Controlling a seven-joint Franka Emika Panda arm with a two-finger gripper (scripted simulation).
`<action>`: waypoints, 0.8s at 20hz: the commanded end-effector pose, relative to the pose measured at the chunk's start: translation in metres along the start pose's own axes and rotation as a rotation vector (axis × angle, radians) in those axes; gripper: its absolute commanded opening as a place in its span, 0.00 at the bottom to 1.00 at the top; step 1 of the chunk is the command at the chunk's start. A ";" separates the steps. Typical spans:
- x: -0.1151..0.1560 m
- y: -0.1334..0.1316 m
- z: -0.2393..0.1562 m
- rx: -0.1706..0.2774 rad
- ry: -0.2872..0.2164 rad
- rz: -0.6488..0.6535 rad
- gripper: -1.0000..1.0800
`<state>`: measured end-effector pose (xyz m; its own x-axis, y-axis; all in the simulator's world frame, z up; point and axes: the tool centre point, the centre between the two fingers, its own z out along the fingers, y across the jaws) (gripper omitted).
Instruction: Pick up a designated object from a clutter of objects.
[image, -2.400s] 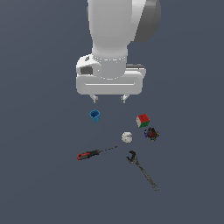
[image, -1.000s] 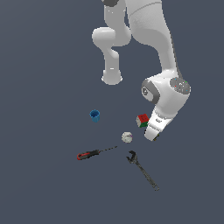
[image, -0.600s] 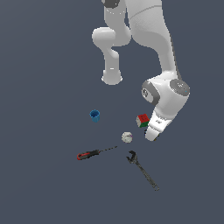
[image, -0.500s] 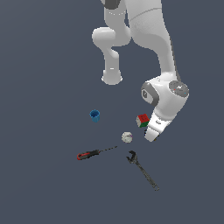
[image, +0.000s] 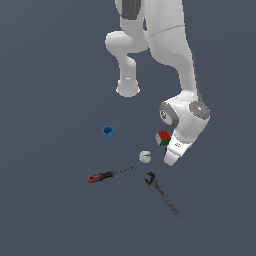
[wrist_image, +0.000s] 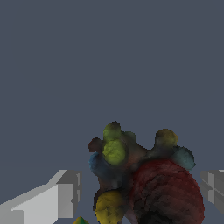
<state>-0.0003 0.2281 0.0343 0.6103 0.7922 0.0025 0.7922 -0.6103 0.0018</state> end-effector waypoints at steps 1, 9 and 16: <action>-0.001 0.000 0.005 0.002 -0.003 0.000 0.96; -0.001 0.000 0.005 0.002 -0.003 0.000 0.00; 0.000 0.002 -0.004 -0.004 0.004 0.000 0.00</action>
<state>0.0010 0.2273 0.0362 0.6105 0.7920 0.0054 0.7920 -0.6106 0.0045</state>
